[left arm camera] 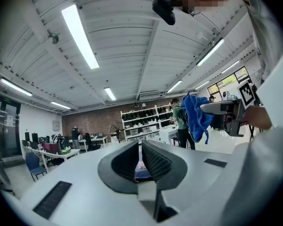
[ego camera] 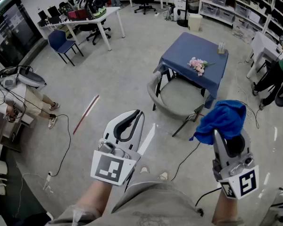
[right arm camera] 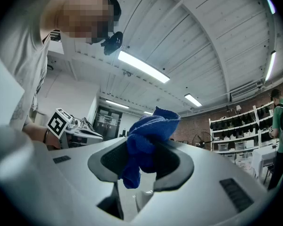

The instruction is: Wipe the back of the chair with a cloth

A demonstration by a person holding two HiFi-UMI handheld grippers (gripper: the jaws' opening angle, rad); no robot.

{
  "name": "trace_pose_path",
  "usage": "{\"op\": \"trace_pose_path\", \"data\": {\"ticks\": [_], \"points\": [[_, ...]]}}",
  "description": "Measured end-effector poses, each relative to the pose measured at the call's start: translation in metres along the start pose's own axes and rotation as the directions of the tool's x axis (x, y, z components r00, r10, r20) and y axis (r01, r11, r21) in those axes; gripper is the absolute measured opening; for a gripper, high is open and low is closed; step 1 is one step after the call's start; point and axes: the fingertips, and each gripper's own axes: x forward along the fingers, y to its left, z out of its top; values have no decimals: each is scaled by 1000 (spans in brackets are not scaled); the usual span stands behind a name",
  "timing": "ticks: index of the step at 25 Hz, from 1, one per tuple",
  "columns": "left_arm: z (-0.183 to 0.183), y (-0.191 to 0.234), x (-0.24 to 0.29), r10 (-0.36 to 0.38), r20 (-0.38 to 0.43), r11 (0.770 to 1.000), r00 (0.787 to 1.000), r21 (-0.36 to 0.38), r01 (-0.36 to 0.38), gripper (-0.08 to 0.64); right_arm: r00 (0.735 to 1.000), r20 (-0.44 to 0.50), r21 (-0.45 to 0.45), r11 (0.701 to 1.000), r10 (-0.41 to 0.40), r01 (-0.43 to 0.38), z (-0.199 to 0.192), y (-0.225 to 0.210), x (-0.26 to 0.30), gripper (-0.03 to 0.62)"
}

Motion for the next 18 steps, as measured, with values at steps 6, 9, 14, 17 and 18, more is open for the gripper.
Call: {"op": "trace_pose_path", "data": {"ticks": [6,9,14,17,18], "points": [[1,-4,5,-8,-5,1000,1000,5,8,37,1000,-3,43,999,-28,29,-3,-13,-2,164],[-7,-4,2,-13,-7,1000,1000,3,13,37,1000,-7,42,999,-22,22,-10,-8,-3,164],[-6,-11,11,-17,-15,1000,1000,-4,17,37,1000,-23,40,999,-8,9,-14,-15,-5,166],[-6,-12,16,-11,-25,1000,1000,-7,10,37,1000,-29,34,999,-7,8,-15,-21,-6,166],[-7,-10,16,-5,-28,1000,1000,-8,4,37,999,-31,35,999,-8,9,-16,-20,-7,166]]}}
